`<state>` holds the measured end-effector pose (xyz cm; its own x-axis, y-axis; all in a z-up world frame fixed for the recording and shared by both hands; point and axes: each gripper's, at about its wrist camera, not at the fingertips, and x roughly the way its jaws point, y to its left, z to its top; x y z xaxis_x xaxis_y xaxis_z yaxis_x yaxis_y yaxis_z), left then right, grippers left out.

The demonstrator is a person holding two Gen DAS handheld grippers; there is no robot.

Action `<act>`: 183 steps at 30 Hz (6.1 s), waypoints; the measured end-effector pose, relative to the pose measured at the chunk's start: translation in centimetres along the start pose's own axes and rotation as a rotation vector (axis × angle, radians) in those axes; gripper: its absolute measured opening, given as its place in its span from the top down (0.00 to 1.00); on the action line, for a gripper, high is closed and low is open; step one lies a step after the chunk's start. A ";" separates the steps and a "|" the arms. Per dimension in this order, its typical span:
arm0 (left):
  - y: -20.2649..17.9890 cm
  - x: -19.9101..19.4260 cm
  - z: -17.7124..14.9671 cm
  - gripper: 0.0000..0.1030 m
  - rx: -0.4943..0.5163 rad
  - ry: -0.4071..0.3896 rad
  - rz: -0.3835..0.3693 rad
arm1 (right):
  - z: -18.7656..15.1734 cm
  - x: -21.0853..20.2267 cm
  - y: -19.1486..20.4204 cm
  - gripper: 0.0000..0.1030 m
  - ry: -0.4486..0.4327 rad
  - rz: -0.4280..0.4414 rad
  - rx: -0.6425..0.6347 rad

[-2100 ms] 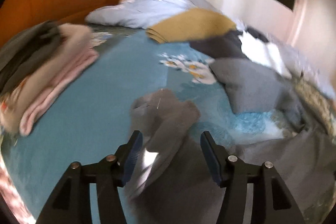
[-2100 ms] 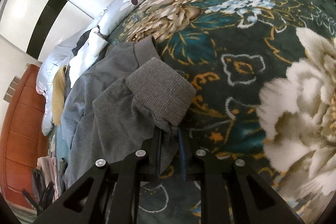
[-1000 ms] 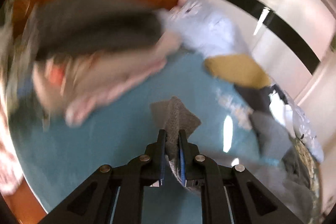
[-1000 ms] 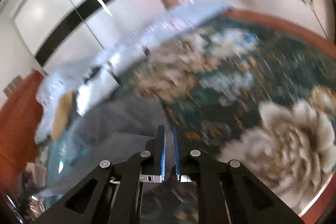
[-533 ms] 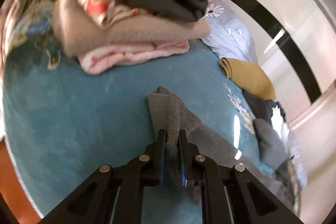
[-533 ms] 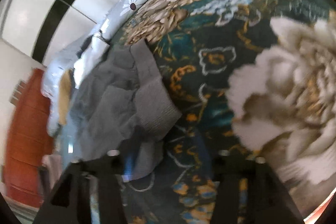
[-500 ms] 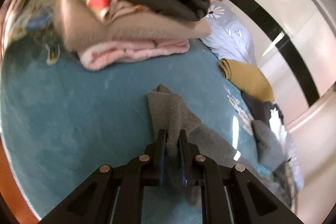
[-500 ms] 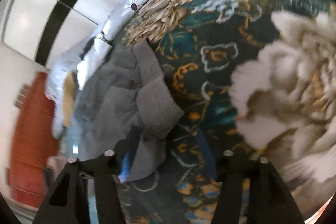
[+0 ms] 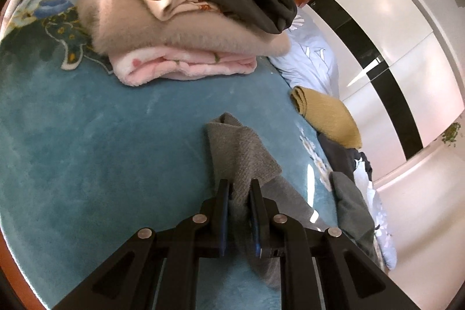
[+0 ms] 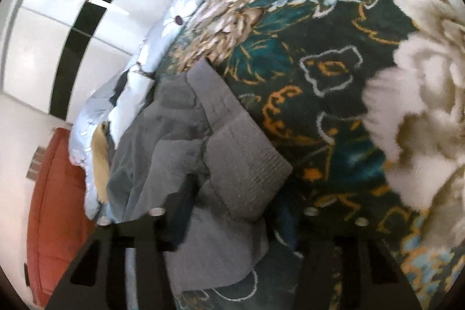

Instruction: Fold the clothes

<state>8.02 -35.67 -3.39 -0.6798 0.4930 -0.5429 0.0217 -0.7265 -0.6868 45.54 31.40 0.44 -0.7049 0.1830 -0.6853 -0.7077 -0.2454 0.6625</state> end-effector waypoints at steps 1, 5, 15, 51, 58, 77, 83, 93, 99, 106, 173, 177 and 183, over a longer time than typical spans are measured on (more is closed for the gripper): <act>0.0 0.1 0.1 0.85 -0.002 0.002 -0.005 | 0.1 -0.2 0.4 0.73 -0.005 -0.013 -0.006; -0.8 -1.3 0.3 0.88 0.024 -0.053 -0.093 | 0.5 -1.3 2.7 0.87 -0.036 -0.051 -0.060; -2.3 -4.4 0.2 0.89 0.103 -0.112 -0.159 | 1.8 -9.4 7.7 0.89 -0.206 0.080 -0.235; -5.5 -3.2 -2.5 0.81 0.095 -0.068 0.058 | 6.3 -7.5 -9.7 0.50 -0.116 0.093 0.079; -13.2 2.6 -10.3 0.77 0.263 0.198 -0.048 | 10.6 1.6 -3.7 0.50 0.042 0.181 0.004; -19.3 7.1 -19.3 0.70 0.500 0.375 -0.125 | 12.5 9.9 2.4 0.50 0.388 0.417 -0.177; -18.7 6.8 -19.1 0.67 0.460 0.377 -0.166 | 14.3 13.2 1.4 0.48 0.396 0.442 -0.002; -18.9 7.1 -19.1 0.63 0.469 0.380 -0.176 | 18.9 8.6 -2.3 0.50 0.019 0.532 0.253; -18.5 7.0 -18.8 0.63 0.445 0.383 -0.188 | 19.2 9.4 -5.8 0.50 0.027 0.343 0.310; -19.2 7.0 -18.9 0.57 0.444 0.391 -0.207 | 20.0 3.4 -4.2 0.50 -0.046 0.285 0.176; -35.9 15.2 -22.3 0.35 0.890 0.464 -0.259 | 4.0 13.7 9.4 0.30 0.080 0.203 -0.275; -31.9 14.6 -20.2 0.35 0.878 0.426 -0.110 | 4.0 13.7 9.4 0.30 0.081 0.203 -0.275; -27.7 15.4 -16.4 0.35 0.553 0.461 -0.129 | 3.9 13.8 9.5 0.30 0.079 0.194 -0.283</act>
<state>8.97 -0.12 -0.61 -0.2715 0.6542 -0.7059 -0.4942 -0.7242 -0.4810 28.90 35.35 -1.51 -0.8115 0.0357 -0.5833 -0.5121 -0.5242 0.6804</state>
